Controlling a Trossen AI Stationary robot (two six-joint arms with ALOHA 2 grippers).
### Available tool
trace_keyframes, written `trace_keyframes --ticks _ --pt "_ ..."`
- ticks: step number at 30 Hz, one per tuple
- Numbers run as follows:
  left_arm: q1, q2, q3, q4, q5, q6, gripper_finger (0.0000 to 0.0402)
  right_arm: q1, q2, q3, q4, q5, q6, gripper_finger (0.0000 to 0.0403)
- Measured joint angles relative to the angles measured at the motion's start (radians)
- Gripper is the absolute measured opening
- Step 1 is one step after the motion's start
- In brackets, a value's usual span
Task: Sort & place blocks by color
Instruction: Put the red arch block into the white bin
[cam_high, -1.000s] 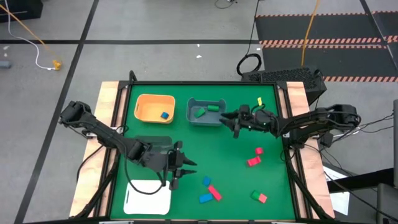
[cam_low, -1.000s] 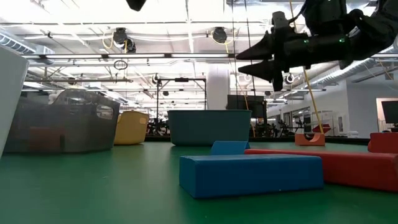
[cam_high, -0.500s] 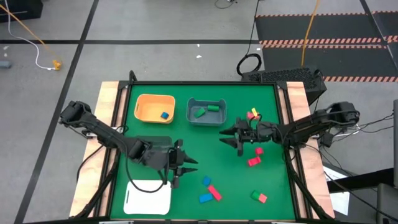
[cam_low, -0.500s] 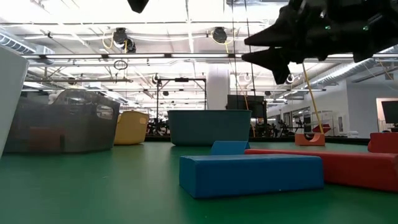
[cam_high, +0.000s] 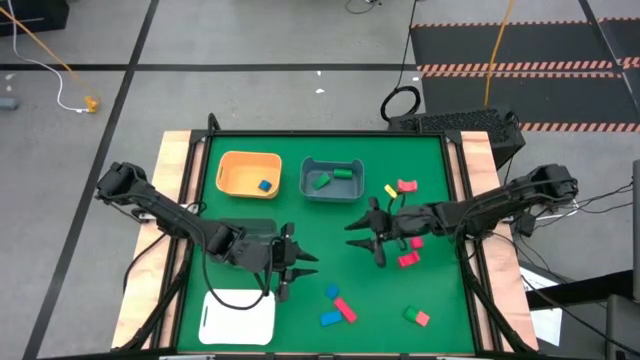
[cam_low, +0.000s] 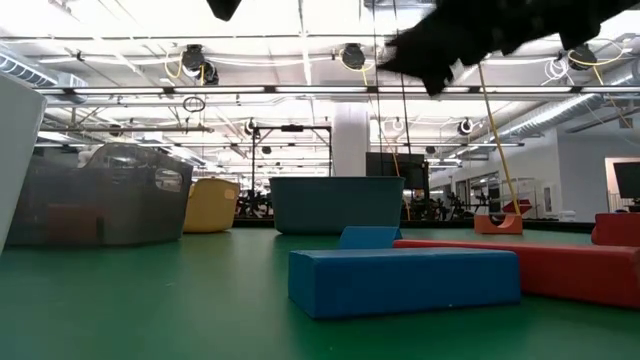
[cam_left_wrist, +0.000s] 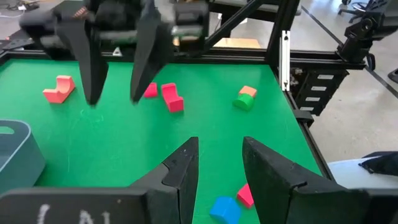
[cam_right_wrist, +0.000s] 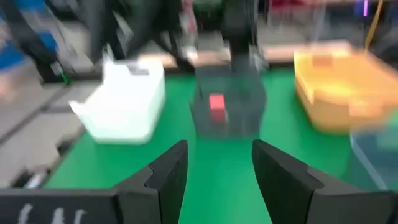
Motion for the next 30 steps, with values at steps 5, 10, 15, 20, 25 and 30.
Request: trace_keyframes --ticks 5,10,15,20,25,30 --pt "-0.001 0.0 0.0 -0.001 0.001 0.012 0.0124 0.0 0.0 0.007 -0.302 -0.012 0.107 0.0171" --pt "0.0 0.0 0.0 -0.001 0.002 0.011 0.0124 0.0 0.0 0.007 -0.491 -0.158 0.236 0.0171" --pt "0.0 0.0 0.0 -0.001 0.002 0.011 0.0125 0.012 0.0 0.007 -0.523 -0.242 0.273 0.0171" --pt "0.0 0.0 0.0 0.001 0.002 0.004 0.0125 0.043 0.0 0.007 -0.58 -0.267 0.249 0.0171" --pt "-0.002 0.0 0.0 0.001 0.004 -0.023 0.0124 0.061 0.0 0.007 -0.628 -0.267 0.196 0.0173" --pt "-0.002 0.0 0.0 0.001 0.004 -0.023 0.0124 0.062 0.0 0.007 -0.63 -0.259 0.14 0.0192"
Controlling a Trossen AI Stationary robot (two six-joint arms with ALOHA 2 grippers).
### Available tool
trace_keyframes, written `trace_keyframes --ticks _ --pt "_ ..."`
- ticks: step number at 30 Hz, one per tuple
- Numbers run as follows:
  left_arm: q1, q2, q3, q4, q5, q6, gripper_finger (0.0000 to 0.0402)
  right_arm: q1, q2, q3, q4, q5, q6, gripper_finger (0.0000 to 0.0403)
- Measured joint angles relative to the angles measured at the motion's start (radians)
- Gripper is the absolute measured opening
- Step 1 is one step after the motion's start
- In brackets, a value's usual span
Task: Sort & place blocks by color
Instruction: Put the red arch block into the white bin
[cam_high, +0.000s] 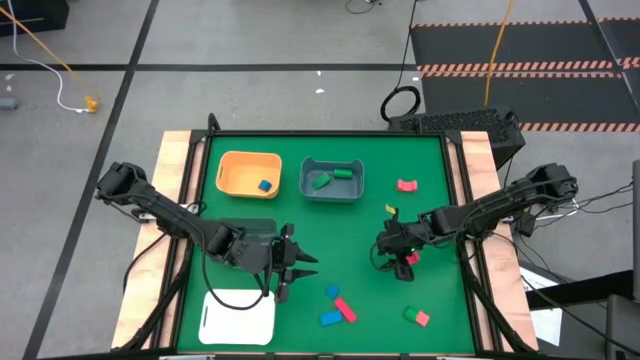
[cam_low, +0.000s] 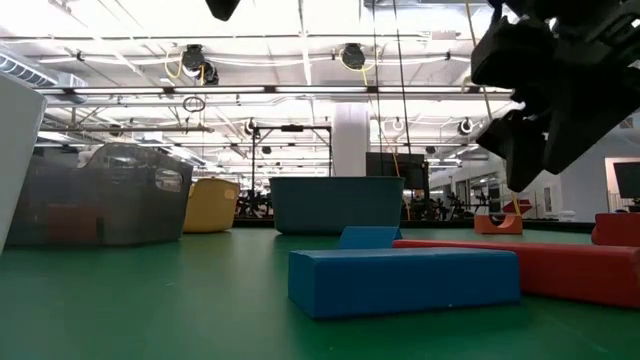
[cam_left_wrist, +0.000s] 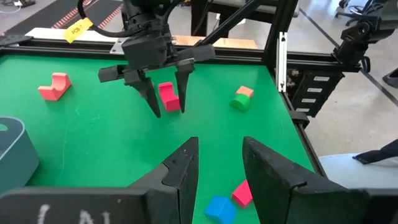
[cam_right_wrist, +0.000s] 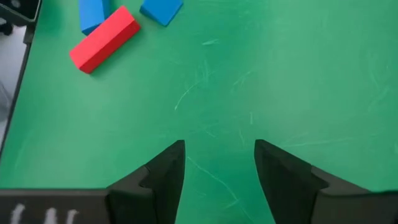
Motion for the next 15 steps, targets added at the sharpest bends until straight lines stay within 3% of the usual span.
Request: trace_keyframes --ticks 7,15 --pt "0.0 0.0 0.0 0.001 -0.039 -0.002 0.0124 0.002 0.0 0.0 -0.015 -0.039 -0.017 0.0236" --pt "0.0 0.0 0.0 0.001 -0.055 -0.002 0.0124 0.076 0.0 0.0 -0.187 -0.048 -0.048 0.0242"
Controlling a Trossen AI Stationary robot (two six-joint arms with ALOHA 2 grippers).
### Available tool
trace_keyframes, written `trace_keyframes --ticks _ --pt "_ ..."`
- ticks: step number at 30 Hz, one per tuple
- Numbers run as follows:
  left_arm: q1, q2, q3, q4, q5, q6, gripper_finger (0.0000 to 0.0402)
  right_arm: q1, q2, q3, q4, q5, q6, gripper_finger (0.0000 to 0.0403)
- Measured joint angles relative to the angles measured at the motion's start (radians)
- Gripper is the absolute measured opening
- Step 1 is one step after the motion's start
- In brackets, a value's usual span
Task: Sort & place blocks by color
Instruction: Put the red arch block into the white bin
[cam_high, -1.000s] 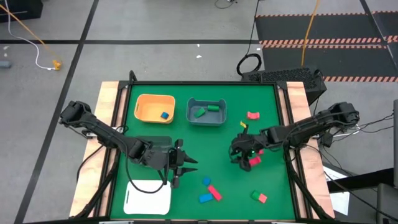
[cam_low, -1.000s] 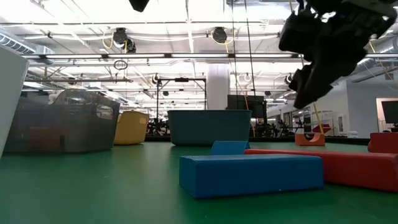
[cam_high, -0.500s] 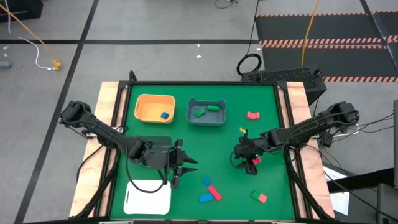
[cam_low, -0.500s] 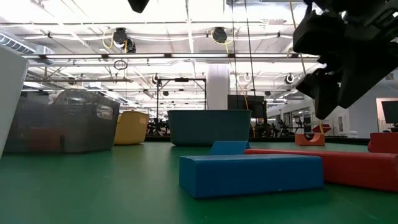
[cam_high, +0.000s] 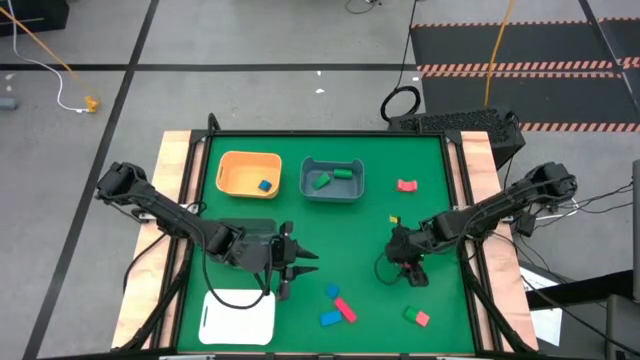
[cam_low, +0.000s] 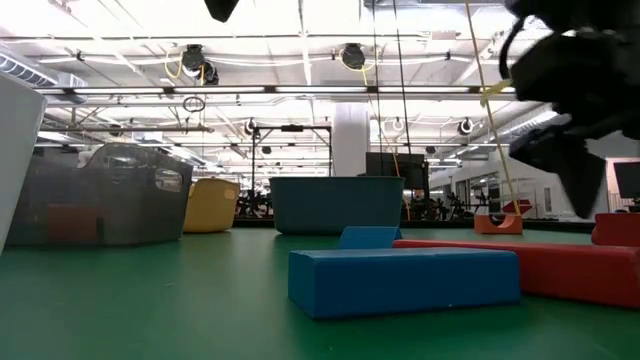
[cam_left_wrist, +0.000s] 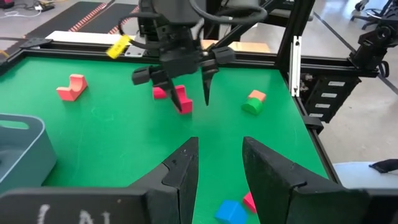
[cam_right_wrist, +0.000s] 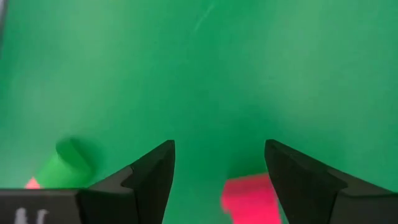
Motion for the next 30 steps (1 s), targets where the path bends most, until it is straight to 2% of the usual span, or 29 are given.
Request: trace_keyframes --ticks 10,18,23,30 --pt "0.0 0.0 0.0 0.0 -0.012 -0.004 0.0124 0.083 0.0 0.0 -0.074 0.156 -0.077 0.0242" --pt "0.0 0.0 0.0 0.0 -0.02 -0.006 0.0124 0.086 0.0 0.0 -0.082 0.243 -0.074 0.0242" --pt "0.0 0.0 0.0 0.0 -0.02 -0.009 0.0124 0.086 0.0 0.0 -0.106 0.251 -0.025 0.0242" --pt "0.0 0.0 0.0 -0.001 -0.02 -0.003 0.0124 0.086 0.0 -0.001 -0.224 0.208 0.043 0.0242"
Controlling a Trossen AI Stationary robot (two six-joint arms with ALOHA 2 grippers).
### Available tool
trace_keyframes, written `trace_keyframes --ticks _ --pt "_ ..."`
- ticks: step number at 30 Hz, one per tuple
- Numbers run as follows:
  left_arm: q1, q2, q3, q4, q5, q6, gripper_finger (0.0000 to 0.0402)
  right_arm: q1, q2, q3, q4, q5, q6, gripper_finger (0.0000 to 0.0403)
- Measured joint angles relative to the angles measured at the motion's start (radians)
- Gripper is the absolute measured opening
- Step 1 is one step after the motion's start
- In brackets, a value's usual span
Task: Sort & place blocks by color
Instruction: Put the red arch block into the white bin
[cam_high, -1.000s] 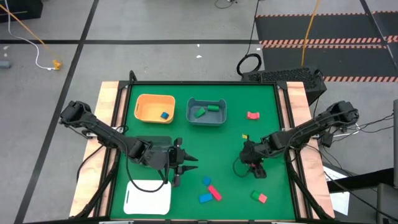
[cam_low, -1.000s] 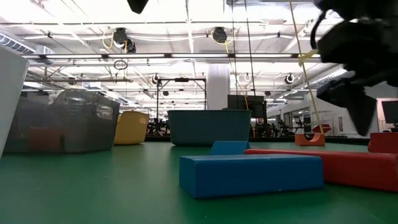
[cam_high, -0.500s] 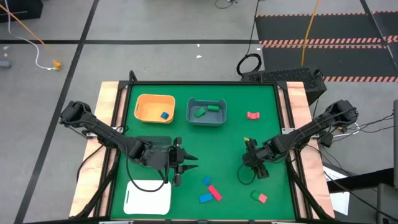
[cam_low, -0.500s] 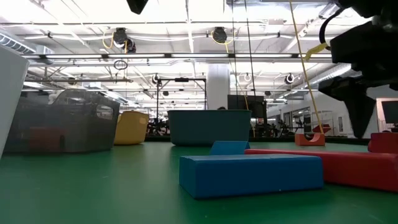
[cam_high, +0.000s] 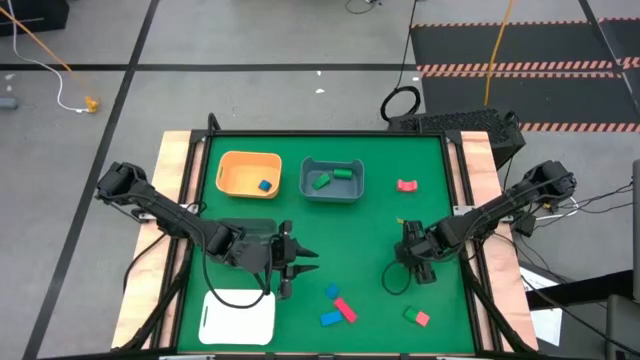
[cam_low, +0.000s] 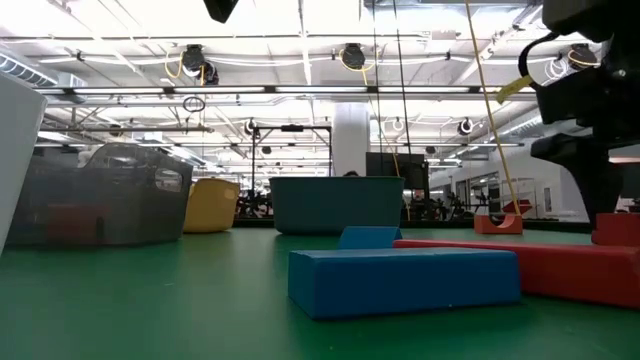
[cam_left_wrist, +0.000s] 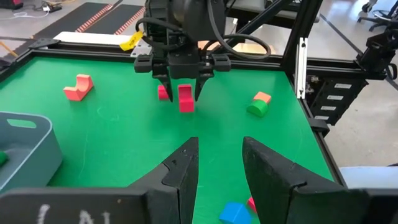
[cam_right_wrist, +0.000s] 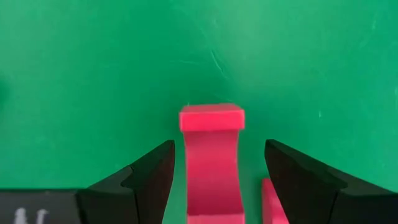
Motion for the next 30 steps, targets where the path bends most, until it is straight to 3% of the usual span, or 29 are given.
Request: trace_keyframes --ticks 13,24,30 --pt "0.001 0.0 0.0 0.0 -0.001 -0.005 0.0124 0.0 0.0 -0.002 0.103 0.0 0.04 0.0242" --pt "0.001 0.0 0.0 -0.002 -0.001 -0.005 0.0124 0.0 -0.002 -0.138 0.278 0.008 0.052 0.024" --pt "0.001 0.0 0.0 -0.002 -0.001 -0.005 0.0124 -0.001 -0.002 -0.149 0.278 0.012 0.068 0.0182"
